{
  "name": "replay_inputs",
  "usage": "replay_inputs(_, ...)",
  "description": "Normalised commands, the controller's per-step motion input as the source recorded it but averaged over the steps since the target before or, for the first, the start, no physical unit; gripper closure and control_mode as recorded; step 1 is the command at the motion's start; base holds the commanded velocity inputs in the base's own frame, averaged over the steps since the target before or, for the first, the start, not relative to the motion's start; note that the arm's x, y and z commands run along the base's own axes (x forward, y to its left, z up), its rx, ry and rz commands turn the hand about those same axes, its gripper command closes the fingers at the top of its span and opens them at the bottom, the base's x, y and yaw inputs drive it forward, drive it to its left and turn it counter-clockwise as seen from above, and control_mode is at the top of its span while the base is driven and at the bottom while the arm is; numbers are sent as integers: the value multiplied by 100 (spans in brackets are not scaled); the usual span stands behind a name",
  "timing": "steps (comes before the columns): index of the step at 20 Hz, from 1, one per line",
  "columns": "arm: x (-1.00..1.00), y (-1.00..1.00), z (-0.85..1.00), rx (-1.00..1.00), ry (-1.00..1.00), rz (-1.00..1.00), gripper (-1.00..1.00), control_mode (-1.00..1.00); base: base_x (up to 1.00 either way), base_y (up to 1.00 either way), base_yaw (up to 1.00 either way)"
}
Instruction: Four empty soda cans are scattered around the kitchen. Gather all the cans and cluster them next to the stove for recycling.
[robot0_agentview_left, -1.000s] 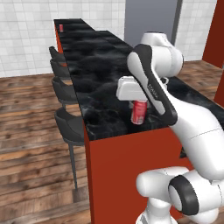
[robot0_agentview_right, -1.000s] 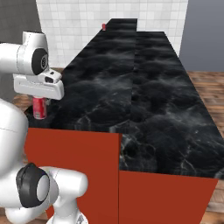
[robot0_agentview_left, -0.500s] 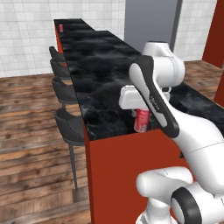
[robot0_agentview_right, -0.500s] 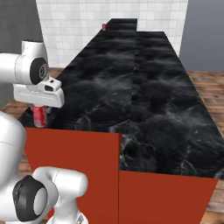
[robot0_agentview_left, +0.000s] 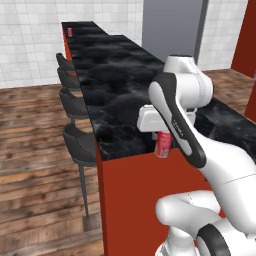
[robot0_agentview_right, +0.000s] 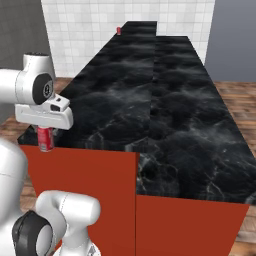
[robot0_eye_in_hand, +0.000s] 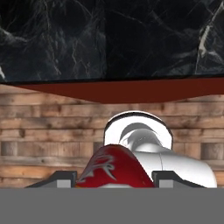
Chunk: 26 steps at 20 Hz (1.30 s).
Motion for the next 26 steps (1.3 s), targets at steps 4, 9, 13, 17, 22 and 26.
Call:
replay_inputs(4, 0, 0, 0, 0, -2, 0, 100, -100, 0, 0, 0)
replay_inputs(9, 0, 0, 0, 0, 0, 0, 100, -100, 0, 0, 0)
replay_inputs(13, 0, 0, 0, 0, 0, 0, 100, -100, 0, 0, 0)
replay_inputs(17, 0, 0, 0, 0, 0, 0, 100, -100, 0, 0, 0)
replay_inputs(22, 0, 0, 0, 0, 0, 0, 100, 100, -4, 0, 0)
replay_inputs(26, 0, 0, 0, 0, 0, 0, 100, 100, -33, -6, 0)
